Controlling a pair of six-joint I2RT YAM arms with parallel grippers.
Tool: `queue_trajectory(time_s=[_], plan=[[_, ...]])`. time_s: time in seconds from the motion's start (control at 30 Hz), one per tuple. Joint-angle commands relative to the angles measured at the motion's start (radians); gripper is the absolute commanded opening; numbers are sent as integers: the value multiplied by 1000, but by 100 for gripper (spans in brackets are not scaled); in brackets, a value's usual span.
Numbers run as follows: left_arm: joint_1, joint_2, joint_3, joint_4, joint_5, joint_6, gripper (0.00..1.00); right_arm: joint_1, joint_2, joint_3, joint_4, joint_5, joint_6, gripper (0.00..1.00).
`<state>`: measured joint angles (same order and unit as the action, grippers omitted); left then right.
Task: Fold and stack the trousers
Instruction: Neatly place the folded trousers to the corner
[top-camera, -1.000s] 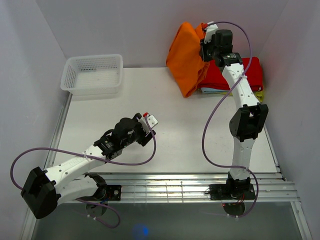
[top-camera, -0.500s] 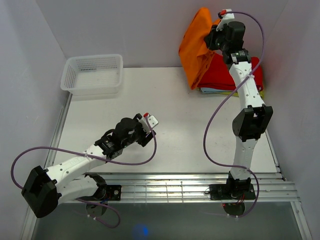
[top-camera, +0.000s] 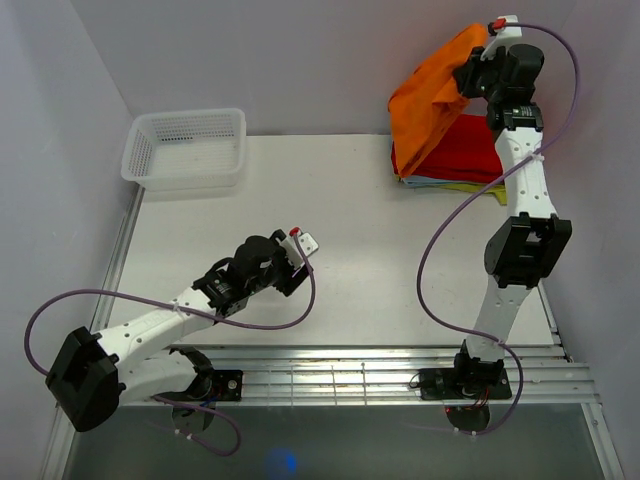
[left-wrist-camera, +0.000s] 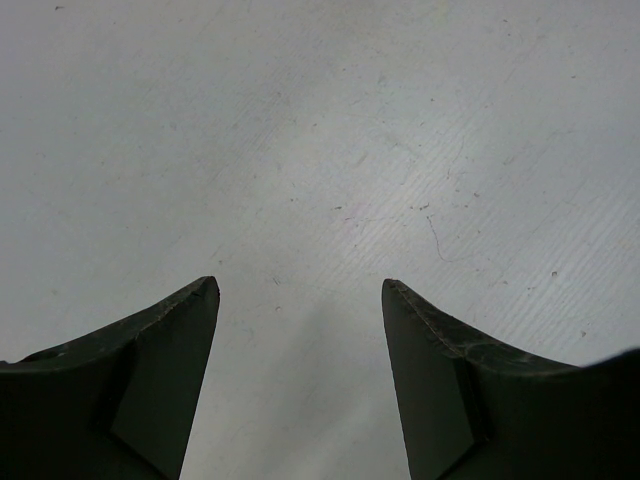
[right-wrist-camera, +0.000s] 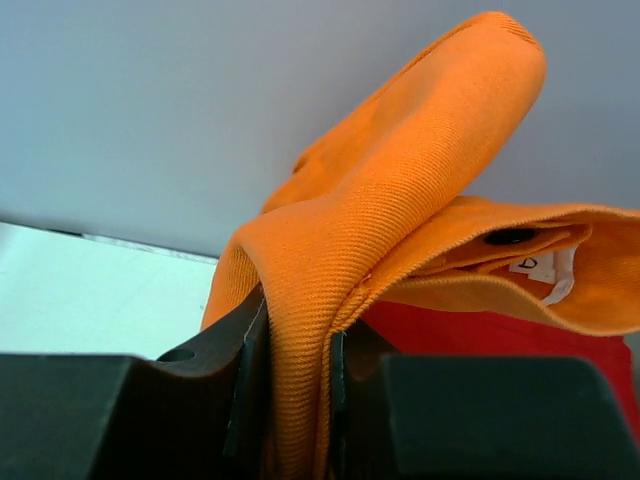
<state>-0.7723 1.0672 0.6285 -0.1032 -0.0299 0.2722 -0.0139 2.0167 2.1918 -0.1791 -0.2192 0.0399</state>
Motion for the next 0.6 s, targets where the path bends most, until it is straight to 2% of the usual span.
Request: queue_trajectory(time_s=[0.0, 0.07, 0.2, 0.33, 0.57], plan=[[-1, 2, 23, -12, 22, -11, 77, -63, -69, -43, 201, -74, -162, 8], [-1, 5, 22, -18, 22, -10, 77, -96, -53, -96, 191, -124, -218, 8], [-1, 11, 23, -29, 24, -14, 77, -139, -10, -139, 181, -95, -376, 8], [-1, 23, 27, -36, 28, -19, 77, -182, 68, -126, 181, 76, -434, 8], [-1, 39, 33, -49, 22, -8, 77, -193, 184, -123, 201, 260, -538, 8]])
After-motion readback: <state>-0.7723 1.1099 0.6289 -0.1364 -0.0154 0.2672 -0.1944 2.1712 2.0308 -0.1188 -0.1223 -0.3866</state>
